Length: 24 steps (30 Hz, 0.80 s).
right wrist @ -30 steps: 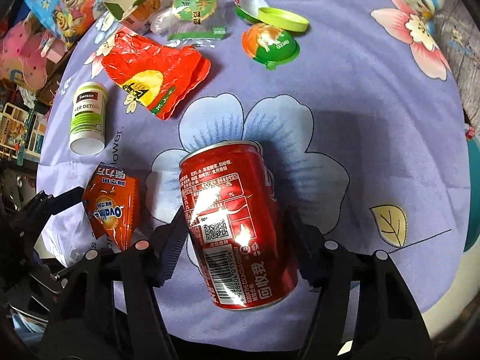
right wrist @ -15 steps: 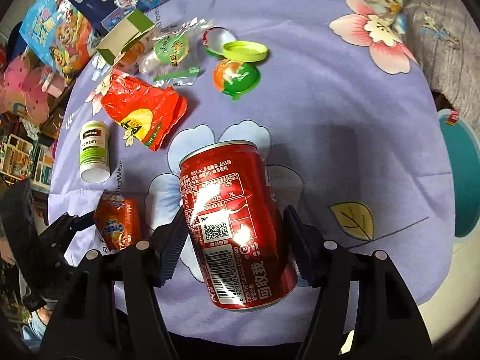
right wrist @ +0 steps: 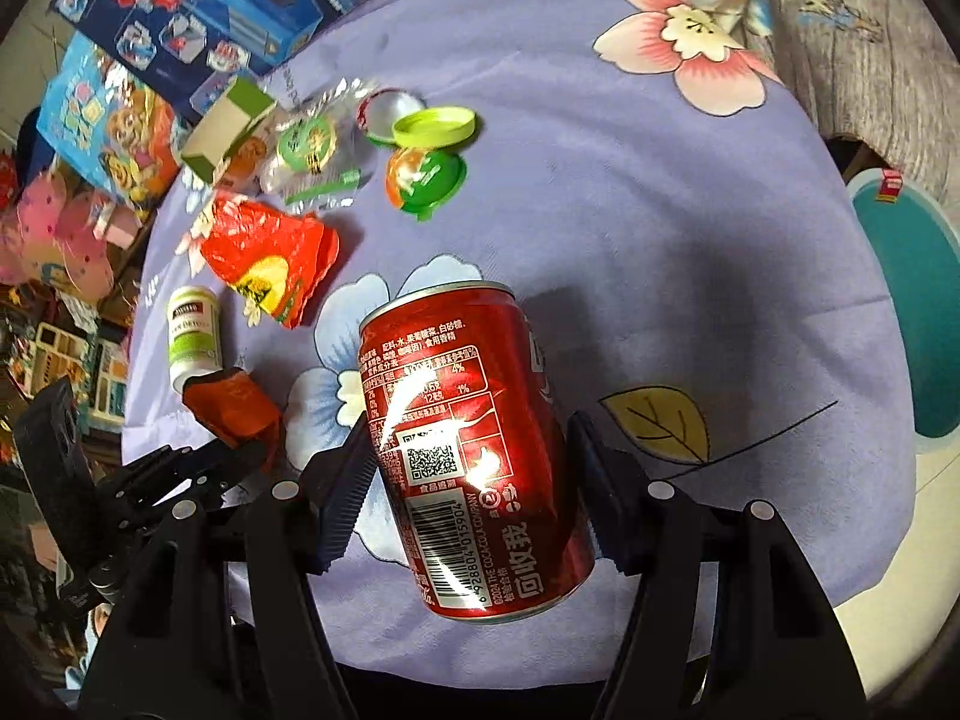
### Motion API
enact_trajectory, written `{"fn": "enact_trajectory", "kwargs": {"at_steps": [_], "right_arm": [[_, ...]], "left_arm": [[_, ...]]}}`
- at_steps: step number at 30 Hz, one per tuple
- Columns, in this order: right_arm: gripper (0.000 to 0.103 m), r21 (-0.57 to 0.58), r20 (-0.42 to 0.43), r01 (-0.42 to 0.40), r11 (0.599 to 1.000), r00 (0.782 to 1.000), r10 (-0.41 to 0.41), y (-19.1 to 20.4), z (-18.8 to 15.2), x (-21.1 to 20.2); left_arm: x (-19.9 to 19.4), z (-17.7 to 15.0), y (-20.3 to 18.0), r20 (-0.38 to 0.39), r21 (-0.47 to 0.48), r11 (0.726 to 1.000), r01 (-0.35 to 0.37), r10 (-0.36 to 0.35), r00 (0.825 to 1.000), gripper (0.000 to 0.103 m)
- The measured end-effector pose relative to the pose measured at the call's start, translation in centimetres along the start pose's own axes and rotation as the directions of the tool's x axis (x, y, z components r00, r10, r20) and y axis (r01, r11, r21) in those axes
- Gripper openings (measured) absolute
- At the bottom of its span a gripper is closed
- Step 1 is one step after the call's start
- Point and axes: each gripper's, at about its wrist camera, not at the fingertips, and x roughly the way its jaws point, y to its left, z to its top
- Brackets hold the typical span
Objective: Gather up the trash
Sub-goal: 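Carry the wrapper and red can over the bin, opening the left tool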
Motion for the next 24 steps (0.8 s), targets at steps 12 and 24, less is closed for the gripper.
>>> {"fn": "enact_trajectory", "kwargs": {"at_steps": [12,24], "right_arm": [[0.061,0.111,0.129,-0.047,0.993,0.991,0.032,-4.5,0.9,-4.7],[0.061,0.319,0.325,-0.019,0.948,0.942,-0.09,-15.8,1.0,-14.2]], "left_arm": [[-2.5,4.1,-3.8,0.079,0.084,0.993,0.082,-0.089,0.993,0.019],[-0.8,10.2,-18.3,0.052,0.341,0.914,0.219,-0.251,0.967,0.019]]}}
